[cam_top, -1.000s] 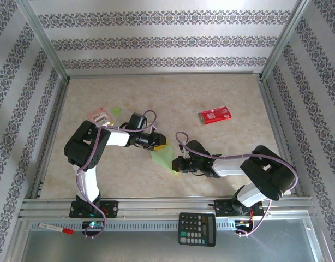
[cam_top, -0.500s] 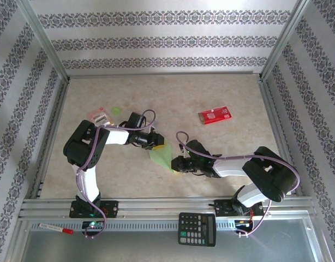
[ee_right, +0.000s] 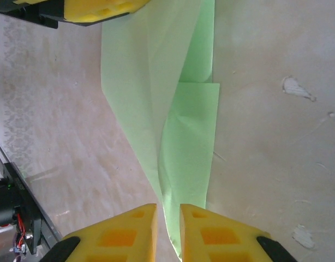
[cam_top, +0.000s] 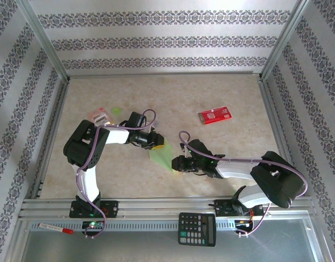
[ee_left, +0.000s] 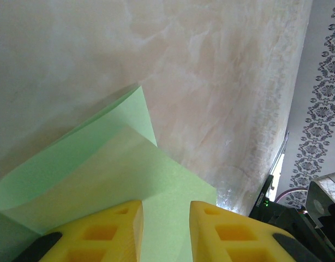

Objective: Fold a paper plane with a square sheet of paper (pick it up from the middle)
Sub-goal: Perform the fourth fold on the wing at the bottom-center of the table.

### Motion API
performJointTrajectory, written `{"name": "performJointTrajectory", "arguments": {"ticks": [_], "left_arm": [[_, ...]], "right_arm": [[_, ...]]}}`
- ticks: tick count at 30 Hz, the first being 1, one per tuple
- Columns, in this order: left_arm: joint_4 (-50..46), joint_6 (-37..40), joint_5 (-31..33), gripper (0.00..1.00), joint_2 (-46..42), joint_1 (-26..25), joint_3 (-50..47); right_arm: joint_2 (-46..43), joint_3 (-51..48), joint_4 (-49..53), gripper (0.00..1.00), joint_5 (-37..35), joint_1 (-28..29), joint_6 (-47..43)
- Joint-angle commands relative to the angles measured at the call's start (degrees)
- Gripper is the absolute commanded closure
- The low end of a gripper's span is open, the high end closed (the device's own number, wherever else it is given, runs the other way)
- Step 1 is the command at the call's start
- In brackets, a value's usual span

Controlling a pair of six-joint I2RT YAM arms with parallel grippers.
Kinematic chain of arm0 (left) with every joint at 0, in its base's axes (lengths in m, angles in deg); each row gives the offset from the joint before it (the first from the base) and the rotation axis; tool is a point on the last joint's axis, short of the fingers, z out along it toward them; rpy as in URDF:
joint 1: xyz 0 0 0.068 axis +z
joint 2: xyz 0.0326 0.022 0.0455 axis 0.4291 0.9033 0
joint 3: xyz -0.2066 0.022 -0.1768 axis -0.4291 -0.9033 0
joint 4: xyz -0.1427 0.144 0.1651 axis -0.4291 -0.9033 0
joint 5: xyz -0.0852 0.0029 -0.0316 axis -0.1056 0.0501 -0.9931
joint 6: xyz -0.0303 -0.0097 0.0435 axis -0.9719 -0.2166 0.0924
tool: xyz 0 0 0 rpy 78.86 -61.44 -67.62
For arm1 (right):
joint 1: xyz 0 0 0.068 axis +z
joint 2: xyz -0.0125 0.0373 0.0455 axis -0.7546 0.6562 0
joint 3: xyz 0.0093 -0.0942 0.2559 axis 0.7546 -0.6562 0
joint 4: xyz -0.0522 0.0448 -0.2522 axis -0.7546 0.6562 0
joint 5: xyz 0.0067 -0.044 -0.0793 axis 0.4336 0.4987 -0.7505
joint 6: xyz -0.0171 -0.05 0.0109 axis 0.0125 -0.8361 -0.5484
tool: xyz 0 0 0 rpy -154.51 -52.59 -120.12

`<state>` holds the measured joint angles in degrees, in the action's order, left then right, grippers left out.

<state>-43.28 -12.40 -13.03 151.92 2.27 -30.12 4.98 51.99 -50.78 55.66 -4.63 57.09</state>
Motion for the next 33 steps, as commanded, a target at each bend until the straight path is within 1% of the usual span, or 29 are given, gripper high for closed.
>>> {"name": "performJointTrajectory", "arguments": {"ticks": [1,6,9,14,20,26,33], "left_arm": [[-6.3,2.6,6.9,0.71,3.3,0.8,-1.2],[-6.2,2.6,6.9,0.71,3.5,0.8,-1.1],[-6.6,2.8,6.9,0.71,3.4,0.8,-0.8],[-6.7,3.0,6.9,0.71,3.4,0.8,-0.8],[-6.8,3.2,6.8,0.71,3.6,0.7,-0.8],[-7.1,3.4,6.7,0.71,3.4,0.7,-0.6],[-7.2,3.6,6.8,0.71,3.5,0.8,-0.7]], "right_arm": [[-0.8,1.0,2.6,0.82,-0.9,0.4,-1.7],[-5.6,1.3,7.9,0.83,-5.5,2.5,-3.6],[-6.7,2.5,9.9,0.84,-5.6,4.2,-5.3],[-2.6,6.0,9.9,0.87,-3.4,6.3,-6.6],[2.2,8.2,9.6,0.9,-2.8,5.9,-7.1],[4.1,8.1,9.3,0.91,-2.3,5.0,-7.3],[4.3,7.4,8.7,0.92,-1.8,4.1,-7.2]]}}
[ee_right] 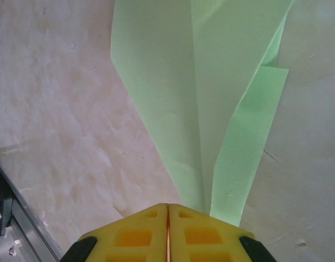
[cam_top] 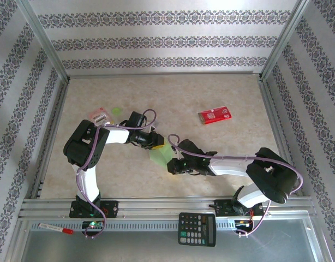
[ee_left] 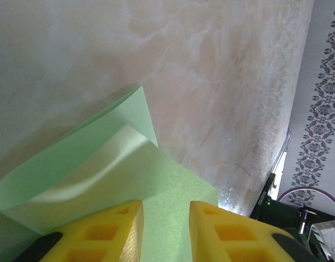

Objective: Fold a paper plane with a square sheet of paper (pick it up from the middle)
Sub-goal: Perform the fourth fold on the wing at the bottom-center of the table.

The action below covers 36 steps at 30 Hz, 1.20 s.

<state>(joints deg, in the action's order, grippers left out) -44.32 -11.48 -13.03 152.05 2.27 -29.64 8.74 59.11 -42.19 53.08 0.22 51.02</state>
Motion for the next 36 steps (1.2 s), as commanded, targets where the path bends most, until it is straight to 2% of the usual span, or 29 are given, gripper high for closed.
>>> {"name": "performJointTrajectory", "arguments": {"ticks": [1,36], "left_arm": [[-6.2,2.8,6.7,0.71,3.5,0.8,-1.2],[-6.9,3.3,7.1,0.71,3.5,0.8,-0.8]], "right_arm": [[0.5,0.2,0.0,0.92,0.8,-0.9,-1.1],[4.3,-4.3,-4.0,0.94,1.8,-2.4,0.2]]}}
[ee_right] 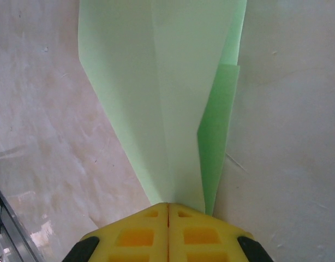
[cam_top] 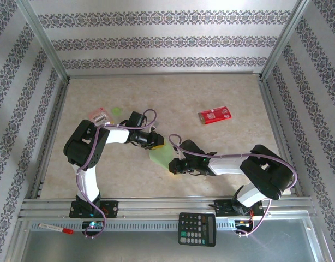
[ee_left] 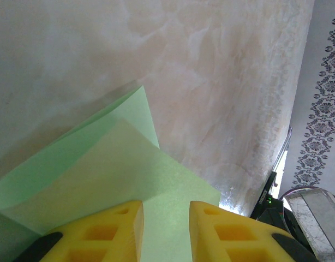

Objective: Fold a paper plane with a square sheet of paper (pick it up from the middle)
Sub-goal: Perform the fourth fold on the wing at the bottom-center of the table.

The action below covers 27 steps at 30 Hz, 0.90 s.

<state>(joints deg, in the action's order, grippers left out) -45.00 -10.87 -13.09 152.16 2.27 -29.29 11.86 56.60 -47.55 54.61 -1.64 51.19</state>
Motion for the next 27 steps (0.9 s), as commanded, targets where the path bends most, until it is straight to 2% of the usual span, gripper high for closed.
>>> {"name": "performJointTrajectory", "arguments": {"ticks": [1,7,18,27], "left_arm": [[-6.3,2.7,7.2,0.71,3.4,0.7,-1.1],[-6.6,2.9,7.7,0.71,3.2,0.8,-1.1],[-6.6,2.9,7.6,0.71,3.1,0.8,-1.1],[-6.3,2.8,7.3,0.71,3.3,0.7,-1.1]], "right_arm": [[1.3,-2.2,1.2,0.94,0.2,-0.4,0.1],[0.9,-4.0,1.1,0.94,0.2,0.0,0.7],[-5.5,0.6,6.0,0.93,0.1,0.4,0.9],[-5.1,1.1,6.4,0.93,-0.3,2.0,0.9]]}}
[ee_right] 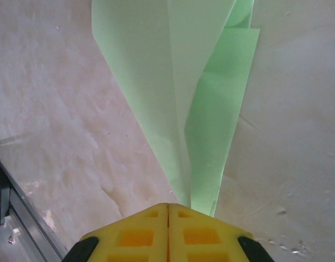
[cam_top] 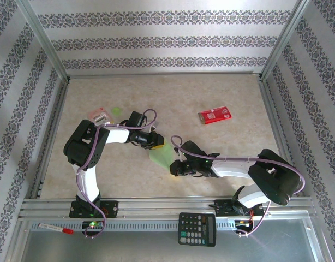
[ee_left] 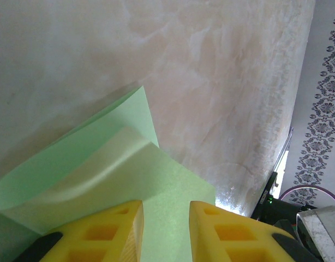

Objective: Fold a paper plane with a square sheet of paper (pick it up from the middle)
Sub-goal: Perform the fourth fold on the wing at the bottom-center of the table.

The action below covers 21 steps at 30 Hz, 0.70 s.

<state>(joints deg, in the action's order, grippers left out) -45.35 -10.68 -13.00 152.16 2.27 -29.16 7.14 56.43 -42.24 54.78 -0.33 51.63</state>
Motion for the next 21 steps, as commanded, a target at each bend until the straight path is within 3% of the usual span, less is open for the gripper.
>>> {"name": "performJointTrajectory", "arguments": {"ticks": [1,21], "left_arm": [[-6.0,2.6,7.1,0.71,3.2,0.8,-1.2],[-6.1,2.6,7.0,0.71,3.3,0.8,-1.2]], "right_arm": [[-0.2,1.5,1.1,0.93,-0.4,0.8,0.4],[4.4,-2.8,-0.7,0.96,-1.4,-1.0,0.2]]}}
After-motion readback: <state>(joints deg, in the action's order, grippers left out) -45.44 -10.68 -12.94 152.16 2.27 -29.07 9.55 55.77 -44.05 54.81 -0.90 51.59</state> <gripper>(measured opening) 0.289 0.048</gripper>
